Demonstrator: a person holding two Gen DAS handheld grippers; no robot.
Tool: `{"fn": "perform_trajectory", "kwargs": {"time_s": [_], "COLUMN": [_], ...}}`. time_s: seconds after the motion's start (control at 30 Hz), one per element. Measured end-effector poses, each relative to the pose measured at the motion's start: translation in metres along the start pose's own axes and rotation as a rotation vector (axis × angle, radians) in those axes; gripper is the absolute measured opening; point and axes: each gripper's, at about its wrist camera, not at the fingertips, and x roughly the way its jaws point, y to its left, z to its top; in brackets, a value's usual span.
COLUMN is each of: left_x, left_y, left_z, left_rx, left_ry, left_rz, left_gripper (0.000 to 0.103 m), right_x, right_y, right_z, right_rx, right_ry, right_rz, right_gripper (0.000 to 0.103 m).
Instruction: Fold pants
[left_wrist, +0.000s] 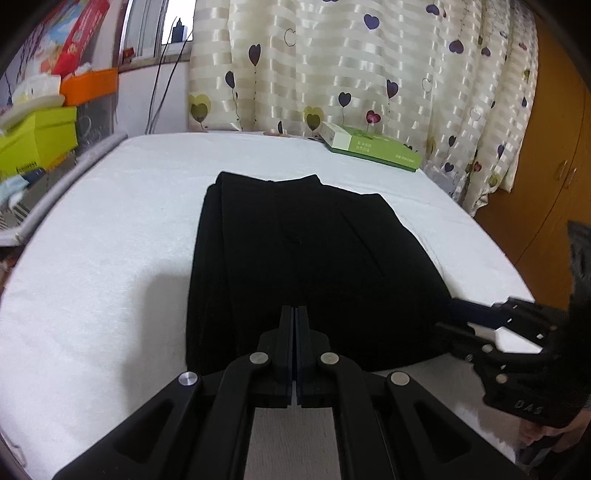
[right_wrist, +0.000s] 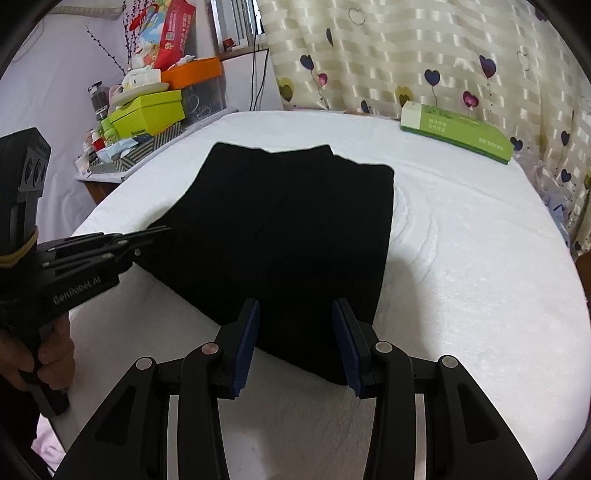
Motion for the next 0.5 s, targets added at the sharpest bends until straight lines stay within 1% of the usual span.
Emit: {"fn": "perform_trajectory", "kwargs": {"time_s": [0.03,0.1,0.2,0.27,0.3,0.37,0.4,0.47,0.5], "left_x": [-0.004,-0.014,-0.021,-0.019,-0.016,-0.005,0.002,0.019,0.017], "left_y": [-0.002,-0.006,-0.014,-0.016,-0.015,-0.011,-0.009,-0.002,-0.001], "left_z": [0.0,-0.001,0.005,0.014,0.019,0.025,0.025,0.021,0.019], "left_rx": [-0.004,-0.016,0.014,0.032,0.028,0.027,0.032,0.022,0.023], "left_ry": [-0.002,-0.01,-0.024,-0.029,-0.02,0.01,0.029,0.087,0.066], "left_rz": [0.008,-0.002,-0.011,0.002,0.007,0.007,0.012,0.046,0.033], "left_gripper": [0.002,0.002,0.003,0.003,0.003,0.005,0.007,0.007,0.007], "right_x": [-0.004,-0.011,-0.01,-0.005,-0.002,0.006,0.014,0.015,0.013], "right_y": [0.001,0.002,0.001,0.002,0.002,0.003,0.003,0.004,0.005], "right_z": [0.0,0.0,0.003,0.007,0.009,0.011,0.011,0.013,0.016], "right_rx": [-0.003,0.0,0.001,-0.007,-0.007,-0.017,-0.025,-0.031,-0.034], "right_ry": [-0.013,-0.032,-0.039,-0.032,-0.031,-0.021,-0.001,-0.001,0.003], "right_rz": [0.003,0.016,0.02,0.03,0.04,0.044,0.04,0.038,0.041], "right_gripper": [0.042,0.042,0.042,0.034,0.032,0.03,0.03,0.029,0.029]}}
